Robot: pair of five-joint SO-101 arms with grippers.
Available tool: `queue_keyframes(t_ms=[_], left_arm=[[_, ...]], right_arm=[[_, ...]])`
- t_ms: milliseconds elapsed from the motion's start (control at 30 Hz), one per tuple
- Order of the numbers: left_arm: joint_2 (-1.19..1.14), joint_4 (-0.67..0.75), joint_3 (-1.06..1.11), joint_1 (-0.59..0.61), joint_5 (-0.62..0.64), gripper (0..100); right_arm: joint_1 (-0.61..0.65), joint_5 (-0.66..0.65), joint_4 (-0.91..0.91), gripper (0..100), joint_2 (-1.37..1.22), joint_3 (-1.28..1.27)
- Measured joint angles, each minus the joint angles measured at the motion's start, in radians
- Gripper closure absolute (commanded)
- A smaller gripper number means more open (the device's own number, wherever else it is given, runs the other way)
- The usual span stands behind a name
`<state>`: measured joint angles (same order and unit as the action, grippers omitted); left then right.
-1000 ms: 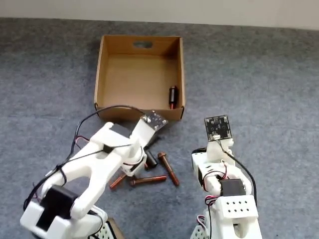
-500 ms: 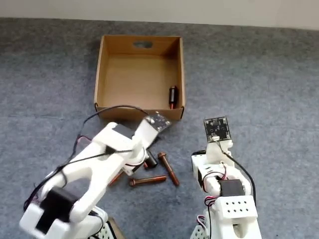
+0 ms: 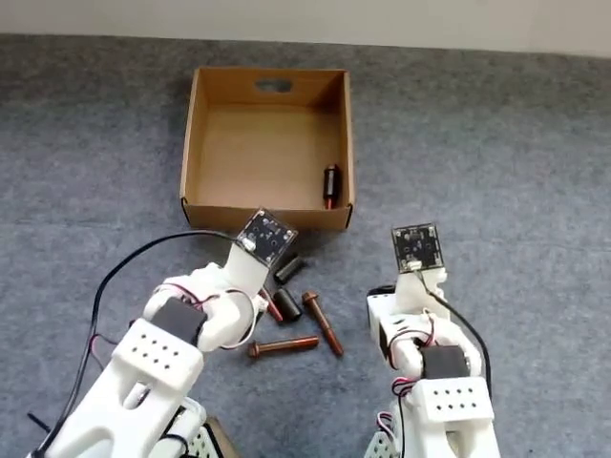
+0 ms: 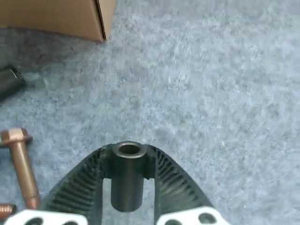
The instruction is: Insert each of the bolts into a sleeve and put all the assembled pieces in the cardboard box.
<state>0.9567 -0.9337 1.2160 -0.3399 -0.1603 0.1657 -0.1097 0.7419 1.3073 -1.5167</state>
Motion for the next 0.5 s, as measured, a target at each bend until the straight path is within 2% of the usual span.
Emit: queue_keyframes(t_ms=[333,500], left_arm=[[0.029,0.052,-0.002,0.002,0.000,99],[0.029,0.071,-0.101,0.002,0.000,99]], right_arm=[[0.000,0.044,0.058,99.2,0.465,-0.152],[0.000,0.044,0.037,99.2,0.496,-0.150]])
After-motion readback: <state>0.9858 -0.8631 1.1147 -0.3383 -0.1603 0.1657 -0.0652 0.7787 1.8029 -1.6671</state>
